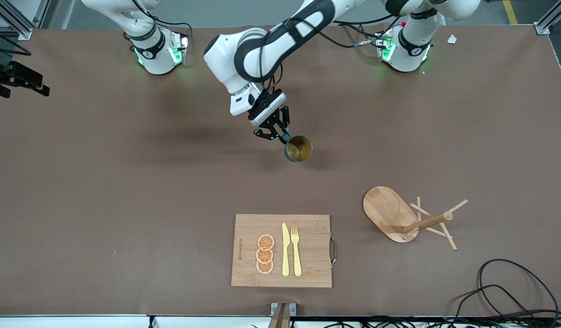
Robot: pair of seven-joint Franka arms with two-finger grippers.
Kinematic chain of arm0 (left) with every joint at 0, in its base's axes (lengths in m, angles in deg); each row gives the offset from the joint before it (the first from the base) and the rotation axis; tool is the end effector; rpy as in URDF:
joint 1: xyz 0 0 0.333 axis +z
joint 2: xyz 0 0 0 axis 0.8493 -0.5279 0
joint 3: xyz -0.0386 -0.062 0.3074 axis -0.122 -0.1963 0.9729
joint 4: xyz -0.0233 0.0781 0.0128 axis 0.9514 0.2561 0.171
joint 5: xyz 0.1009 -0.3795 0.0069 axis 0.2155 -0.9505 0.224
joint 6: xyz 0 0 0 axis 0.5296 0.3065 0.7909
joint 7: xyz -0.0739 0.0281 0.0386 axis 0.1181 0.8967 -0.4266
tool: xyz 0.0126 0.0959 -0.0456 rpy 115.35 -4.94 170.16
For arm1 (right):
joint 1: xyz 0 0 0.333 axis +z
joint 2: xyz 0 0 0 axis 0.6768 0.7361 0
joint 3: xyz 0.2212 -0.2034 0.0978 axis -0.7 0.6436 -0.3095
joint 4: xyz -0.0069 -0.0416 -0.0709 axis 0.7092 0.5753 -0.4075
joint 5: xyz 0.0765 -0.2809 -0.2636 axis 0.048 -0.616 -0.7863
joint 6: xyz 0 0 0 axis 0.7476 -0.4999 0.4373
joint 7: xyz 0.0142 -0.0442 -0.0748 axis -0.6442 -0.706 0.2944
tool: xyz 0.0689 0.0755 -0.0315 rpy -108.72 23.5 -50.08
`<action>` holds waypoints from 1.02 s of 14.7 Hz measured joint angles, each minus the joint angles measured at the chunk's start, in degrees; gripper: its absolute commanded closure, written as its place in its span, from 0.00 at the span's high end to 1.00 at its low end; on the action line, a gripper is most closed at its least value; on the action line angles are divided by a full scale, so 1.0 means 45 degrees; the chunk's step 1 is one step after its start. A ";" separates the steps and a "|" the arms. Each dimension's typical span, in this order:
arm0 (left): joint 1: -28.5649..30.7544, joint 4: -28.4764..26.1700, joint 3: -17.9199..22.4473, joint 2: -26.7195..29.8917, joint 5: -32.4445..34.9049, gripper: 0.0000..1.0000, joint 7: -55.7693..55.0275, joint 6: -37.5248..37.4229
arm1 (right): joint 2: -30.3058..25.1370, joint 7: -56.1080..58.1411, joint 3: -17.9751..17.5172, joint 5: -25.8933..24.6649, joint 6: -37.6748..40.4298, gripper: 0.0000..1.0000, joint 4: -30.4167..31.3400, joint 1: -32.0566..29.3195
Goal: Pass cup and hang on rack
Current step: 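Lift the teal mug with the left gripper toward the wooden rack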
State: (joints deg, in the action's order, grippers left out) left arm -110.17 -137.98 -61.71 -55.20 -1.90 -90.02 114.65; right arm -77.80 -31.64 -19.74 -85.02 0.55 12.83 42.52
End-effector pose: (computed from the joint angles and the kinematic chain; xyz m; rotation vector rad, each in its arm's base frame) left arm 0.3933 -0.6013 0.3392 -2.5428 -0.9455 -0.7782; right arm 0.5003 -0.0501 0.6466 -3.0919 -0.0266 0.1760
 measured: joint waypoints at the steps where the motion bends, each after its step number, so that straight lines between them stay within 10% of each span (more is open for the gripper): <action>1: 0.0352 0.0010 0.0004 0.0435 -0.0649 0.00 0.0327 0.0279 | -0.0005 0.0002 -0.0014 0.0000 -0.0119 1.00 -0.0004 0.0004; 15: 0.6384 -0.0026 0.0035 0.4081 -1.1415 0.00 0.5770 0.2323 | -0.0041 0.0133 -0.0080 -0.0100 -0.0139 1.00 -0.0033 0.0019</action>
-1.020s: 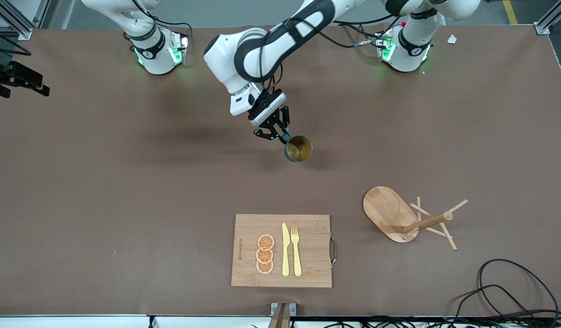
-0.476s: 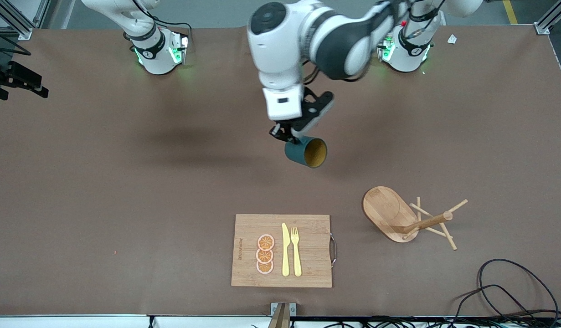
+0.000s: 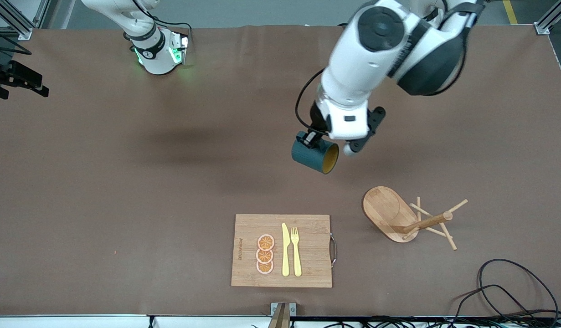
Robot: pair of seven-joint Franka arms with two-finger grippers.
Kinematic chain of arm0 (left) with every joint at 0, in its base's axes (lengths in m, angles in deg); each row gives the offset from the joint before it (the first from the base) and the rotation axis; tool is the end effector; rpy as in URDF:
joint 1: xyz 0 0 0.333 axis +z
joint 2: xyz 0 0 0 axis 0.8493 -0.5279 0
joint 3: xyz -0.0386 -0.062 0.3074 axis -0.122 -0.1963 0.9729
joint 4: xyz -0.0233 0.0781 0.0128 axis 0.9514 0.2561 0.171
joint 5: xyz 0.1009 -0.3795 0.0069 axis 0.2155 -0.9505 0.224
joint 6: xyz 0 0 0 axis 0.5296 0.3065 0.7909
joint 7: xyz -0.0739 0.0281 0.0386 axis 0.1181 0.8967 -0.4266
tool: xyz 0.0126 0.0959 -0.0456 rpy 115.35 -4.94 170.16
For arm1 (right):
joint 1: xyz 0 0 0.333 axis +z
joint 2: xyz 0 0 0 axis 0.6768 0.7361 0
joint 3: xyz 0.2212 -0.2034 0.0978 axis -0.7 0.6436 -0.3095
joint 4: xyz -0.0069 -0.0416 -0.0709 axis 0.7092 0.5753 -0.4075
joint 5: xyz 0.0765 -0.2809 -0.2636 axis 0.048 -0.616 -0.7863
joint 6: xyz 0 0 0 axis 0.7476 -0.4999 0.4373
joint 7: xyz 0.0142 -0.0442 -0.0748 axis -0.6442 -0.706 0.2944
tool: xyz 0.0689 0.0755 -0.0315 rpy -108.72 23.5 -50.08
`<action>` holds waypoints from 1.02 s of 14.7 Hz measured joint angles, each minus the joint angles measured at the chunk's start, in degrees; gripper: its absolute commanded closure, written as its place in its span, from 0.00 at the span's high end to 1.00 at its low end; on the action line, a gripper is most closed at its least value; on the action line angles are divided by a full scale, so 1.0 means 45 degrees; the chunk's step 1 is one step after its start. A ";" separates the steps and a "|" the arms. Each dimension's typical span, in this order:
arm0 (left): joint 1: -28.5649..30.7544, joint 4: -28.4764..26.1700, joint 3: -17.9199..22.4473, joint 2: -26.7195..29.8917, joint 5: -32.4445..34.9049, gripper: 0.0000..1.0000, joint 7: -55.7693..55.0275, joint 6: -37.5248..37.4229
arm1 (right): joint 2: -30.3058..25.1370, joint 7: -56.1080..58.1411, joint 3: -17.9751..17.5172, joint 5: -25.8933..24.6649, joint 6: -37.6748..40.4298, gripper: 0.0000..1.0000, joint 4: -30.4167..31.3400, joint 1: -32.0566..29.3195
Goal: Pass cup and hang on rack
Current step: 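Lift the teal mug with the left gripper toward the wooden rack, then lower the mug onto a rack peg with the left gripper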
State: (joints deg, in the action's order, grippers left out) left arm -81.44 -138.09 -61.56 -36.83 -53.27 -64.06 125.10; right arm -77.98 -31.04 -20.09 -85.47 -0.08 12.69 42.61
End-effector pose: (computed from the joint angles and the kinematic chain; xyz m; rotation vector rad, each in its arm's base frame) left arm 0.5635 -0.3996 0.5630 2.5689 1.2881 -0.2142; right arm 0.5009 -0.0472 0.6501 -3.1025 -0.0531 0.1521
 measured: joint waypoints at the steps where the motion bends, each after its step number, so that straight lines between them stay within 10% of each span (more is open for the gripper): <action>1: 0.0463 -0.0002 0.0006 0.0067 -0.0785 0.00 0.0410 0.0019 | -0.0001 0.0000 -0.0001 -0.0001 0.0002 1.00 0.0000 0.0000; 15: 0.6038 -0.1533 0.0041 0.0011 -0.7513 0.00 0.8633 -0.1330 | -0.0006 0.0002 -0.0005 -0.0006 0.0127 1.00 0.0000 0.0000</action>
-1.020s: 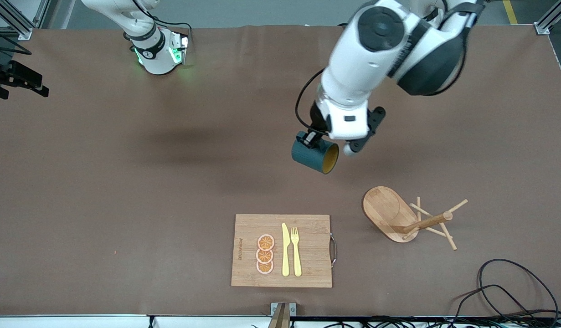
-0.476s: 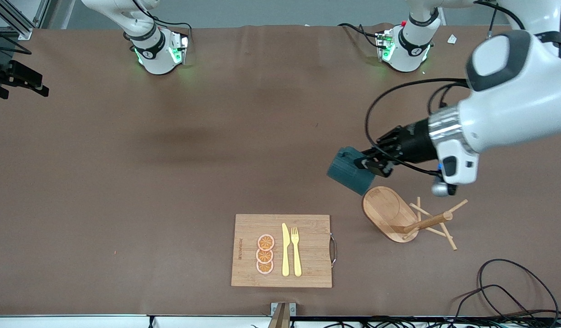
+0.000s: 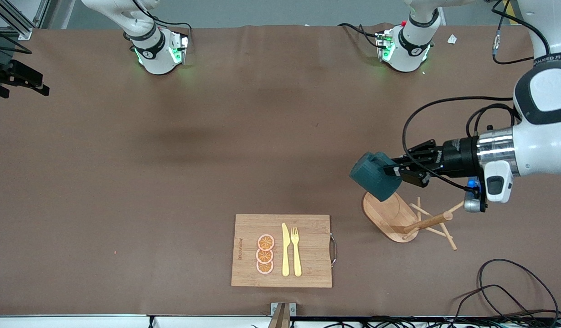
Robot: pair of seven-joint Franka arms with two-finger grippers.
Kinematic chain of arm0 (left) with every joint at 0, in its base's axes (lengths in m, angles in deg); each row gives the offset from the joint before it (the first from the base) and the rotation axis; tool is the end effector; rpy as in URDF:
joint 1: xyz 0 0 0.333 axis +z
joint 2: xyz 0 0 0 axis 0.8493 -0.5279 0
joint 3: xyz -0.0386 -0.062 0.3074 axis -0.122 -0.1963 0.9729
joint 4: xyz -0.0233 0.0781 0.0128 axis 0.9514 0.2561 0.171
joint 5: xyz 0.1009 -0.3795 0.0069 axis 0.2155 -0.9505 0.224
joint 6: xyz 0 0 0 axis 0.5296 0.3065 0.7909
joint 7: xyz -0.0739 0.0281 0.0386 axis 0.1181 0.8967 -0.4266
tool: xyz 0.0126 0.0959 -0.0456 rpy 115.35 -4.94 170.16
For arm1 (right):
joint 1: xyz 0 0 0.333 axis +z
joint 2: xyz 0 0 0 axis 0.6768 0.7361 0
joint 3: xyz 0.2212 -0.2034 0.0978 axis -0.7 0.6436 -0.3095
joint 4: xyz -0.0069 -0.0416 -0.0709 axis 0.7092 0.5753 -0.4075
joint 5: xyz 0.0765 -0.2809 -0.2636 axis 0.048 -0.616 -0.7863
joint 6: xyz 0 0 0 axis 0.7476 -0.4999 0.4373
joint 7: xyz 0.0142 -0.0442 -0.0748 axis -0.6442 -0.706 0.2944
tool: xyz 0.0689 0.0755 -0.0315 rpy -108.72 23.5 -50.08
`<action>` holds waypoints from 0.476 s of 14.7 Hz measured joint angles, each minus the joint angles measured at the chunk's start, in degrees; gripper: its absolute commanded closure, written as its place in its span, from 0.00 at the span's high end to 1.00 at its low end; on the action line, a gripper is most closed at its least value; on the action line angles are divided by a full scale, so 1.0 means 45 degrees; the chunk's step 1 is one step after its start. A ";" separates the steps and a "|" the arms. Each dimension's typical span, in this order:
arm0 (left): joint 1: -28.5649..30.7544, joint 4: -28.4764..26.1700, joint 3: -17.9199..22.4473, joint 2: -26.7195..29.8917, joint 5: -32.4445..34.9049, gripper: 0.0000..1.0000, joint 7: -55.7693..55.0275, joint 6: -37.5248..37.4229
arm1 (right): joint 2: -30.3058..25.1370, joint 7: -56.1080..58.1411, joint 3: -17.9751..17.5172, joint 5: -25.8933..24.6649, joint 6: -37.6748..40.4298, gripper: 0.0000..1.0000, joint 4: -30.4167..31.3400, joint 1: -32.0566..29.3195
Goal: Pass cup and hang on rack
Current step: 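Lower the mug onto a rack peg with the left gripper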
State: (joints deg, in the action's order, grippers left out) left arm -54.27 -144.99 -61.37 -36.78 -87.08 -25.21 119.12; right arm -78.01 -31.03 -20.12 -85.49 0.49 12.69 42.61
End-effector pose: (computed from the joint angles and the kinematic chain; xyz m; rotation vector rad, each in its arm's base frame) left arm 0.6616 -0.1497 0.5249 2.1848 0.9375 -0.5802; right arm 0.4996 -0.0468 0.6496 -3.1011 -0.0543 0.1667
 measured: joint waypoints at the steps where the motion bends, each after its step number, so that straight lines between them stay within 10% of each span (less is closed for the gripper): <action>1: 0.0182 -0.0240 -0.0003 -0.0050 -0.0061 0.00 0.0494 -0.0015 | 0.0000 0.0000 0.0000 0.0000 0.0006 1.00 0.0000 0.0000; 7: 0.1132 -0.1533 -0.0002 -0.0180 -0.0337 0.01 0.2962 -0.0029 | 0.0000 0.0000 0.0000 0.0000 0.0106 1.00 0.0000 0.0000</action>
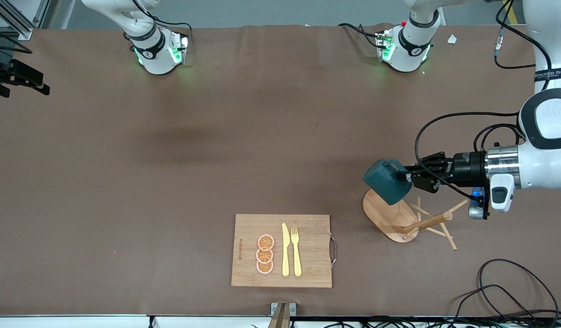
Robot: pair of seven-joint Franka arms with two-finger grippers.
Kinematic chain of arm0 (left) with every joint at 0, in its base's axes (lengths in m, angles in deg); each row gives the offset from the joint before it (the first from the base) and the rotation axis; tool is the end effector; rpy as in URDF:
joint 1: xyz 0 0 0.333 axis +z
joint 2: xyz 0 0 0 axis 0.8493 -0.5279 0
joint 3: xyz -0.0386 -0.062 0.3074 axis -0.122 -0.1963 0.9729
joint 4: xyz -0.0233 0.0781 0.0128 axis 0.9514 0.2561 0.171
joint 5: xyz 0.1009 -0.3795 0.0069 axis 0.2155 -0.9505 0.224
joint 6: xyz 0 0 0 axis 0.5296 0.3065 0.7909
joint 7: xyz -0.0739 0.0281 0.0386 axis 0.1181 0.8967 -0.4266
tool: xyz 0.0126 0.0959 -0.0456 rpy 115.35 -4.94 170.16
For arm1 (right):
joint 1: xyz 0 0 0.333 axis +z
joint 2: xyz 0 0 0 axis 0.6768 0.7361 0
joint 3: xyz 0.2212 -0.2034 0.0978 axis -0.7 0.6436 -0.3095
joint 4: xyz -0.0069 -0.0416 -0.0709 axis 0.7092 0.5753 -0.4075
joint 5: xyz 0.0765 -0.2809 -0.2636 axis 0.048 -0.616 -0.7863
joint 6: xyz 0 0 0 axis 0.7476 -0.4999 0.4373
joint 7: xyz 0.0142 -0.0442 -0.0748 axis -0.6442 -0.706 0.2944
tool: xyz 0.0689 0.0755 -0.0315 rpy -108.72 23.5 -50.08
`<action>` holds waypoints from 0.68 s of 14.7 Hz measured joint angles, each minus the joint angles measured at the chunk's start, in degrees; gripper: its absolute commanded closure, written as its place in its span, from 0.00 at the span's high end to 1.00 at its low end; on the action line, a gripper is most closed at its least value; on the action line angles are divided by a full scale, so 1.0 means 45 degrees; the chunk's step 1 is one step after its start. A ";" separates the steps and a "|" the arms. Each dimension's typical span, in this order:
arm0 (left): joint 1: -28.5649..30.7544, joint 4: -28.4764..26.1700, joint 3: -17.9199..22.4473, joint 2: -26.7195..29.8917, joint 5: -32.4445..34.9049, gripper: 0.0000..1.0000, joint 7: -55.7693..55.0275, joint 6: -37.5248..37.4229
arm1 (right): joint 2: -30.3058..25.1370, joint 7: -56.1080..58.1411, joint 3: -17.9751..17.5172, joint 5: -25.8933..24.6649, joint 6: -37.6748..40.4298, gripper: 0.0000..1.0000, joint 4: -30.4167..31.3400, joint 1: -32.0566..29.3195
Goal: Pass cup and hang on rack
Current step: 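Lower the mug onto a rack peg with the left gripper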
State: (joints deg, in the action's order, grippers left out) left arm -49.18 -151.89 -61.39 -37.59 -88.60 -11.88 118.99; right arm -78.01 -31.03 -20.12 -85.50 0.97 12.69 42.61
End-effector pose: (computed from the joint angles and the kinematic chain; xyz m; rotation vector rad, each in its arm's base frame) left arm 0.6617 -0.0967 0.4611 2.1849 0.8228 -0.5904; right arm 0.4986 -0.0467 0.6490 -3.0997 -0.0544 0.1796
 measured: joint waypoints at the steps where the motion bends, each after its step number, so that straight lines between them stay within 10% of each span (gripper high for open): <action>1: 0.0152 -0.0121 0.0003 -0.0035 -0.0004 0.01 0.0345 -0.0012 | 0.0000 0.0000 0.0000 0.0000 0.0010 1.00 0.0000 0.0000; 10: 0.1310 -0.0259 0.0006 -0.1025 -0.0014 0.03 0.2734 -0.0055 | 0.0000 0.0000 0.0002 0.0000 0.0025 1.00 0.0001 0.0000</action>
State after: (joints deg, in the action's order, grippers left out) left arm -43.28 -153.06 -61.36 -42.21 -88.66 0.43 118.74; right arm -78.01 -31.03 -20.11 -85.50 1.09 12.69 42.61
